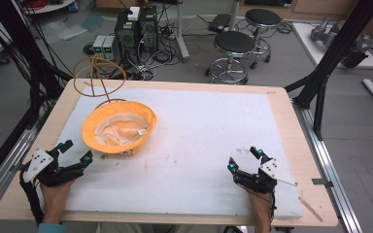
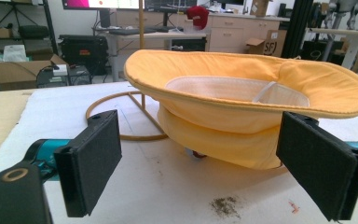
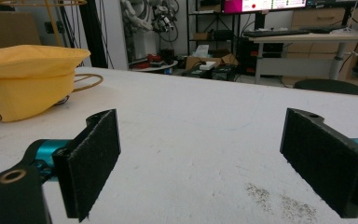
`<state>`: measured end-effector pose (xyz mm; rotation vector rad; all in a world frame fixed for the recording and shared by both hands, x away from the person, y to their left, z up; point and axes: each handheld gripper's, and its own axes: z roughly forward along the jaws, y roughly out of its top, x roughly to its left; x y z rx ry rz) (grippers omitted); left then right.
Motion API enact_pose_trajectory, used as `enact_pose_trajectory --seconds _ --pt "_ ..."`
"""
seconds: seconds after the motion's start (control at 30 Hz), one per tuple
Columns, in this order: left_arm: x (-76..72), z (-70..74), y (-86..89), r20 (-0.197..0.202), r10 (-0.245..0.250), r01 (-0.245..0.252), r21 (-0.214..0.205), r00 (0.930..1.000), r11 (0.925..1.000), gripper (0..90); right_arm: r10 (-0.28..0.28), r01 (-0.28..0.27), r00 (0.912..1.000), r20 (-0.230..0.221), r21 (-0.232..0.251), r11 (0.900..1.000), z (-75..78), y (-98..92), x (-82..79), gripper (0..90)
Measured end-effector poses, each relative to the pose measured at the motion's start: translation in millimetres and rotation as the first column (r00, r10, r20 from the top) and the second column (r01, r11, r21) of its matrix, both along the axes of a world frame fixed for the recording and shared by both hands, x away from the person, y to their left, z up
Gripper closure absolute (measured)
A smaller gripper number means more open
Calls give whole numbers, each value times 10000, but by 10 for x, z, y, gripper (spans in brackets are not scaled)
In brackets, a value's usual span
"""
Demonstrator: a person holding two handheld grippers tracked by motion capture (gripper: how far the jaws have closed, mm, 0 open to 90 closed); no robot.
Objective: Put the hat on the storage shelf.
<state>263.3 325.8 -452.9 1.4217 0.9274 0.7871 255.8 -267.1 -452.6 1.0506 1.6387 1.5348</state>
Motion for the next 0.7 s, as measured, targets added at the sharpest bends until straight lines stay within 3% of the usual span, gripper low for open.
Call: enact_pose_trajectory --seconds 0.43,0.7 --pt "-19 -2 -12 248 -79 76 131 9997 9999 141 2 -2 10000 48 39 10000 -1 -10 5 110" --pt "-15 -2 15 207 -215 218 -124 9996 9997 141 8 -8 10000 61 55 10000 -1 -11 1 110"
